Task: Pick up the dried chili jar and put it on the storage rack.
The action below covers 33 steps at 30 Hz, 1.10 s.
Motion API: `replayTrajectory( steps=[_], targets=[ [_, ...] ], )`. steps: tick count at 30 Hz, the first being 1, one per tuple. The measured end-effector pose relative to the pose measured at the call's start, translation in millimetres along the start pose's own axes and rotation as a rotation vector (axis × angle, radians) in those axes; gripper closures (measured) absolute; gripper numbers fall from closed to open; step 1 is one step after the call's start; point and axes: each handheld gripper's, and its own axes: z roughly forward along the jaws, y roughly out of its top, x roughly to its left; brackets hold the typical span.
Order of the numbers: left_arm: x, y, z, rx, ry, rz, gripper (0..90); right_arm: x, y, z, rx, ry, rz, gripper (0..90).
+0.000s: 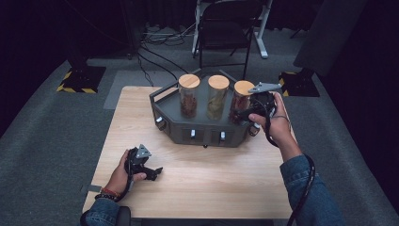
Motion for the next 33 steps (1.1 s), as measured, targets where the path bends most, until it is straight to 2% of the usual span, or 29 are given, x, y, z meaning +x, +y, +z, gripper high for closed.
replayTrajectory(
  steps=[3,10,13,25,33],
  targets=[
    [0.0,0.0,0.0,0.000,0.000,0.000,0.4,1.9,-1.4,-2.0,0.020,-0.019,-0.018,2.4],
    [0.1,0.0,0.0,0.000,0.000,0.001,0.4,3.7,-7.3,-11.4,0.022,-0.039,-0.032,2.4],
    [0.1,0.0,0.0,0.001,0.000,0.001,0.4,4.7,-10.8,-15.9,0.021,-0.025,-0.036,2.4],
    [0.0,0.0,0.0,0.001,0.000,-0.001,0.4,18.6,-29.4,-30.0,0.033,-0.005,-0.120,2.3],
    [0.1,0.0,0.0,0.000,0.000,0.000,0.4,22.5,-46.5,-37.6,0.030,0.005,-0.132,2.3]
  ],
)
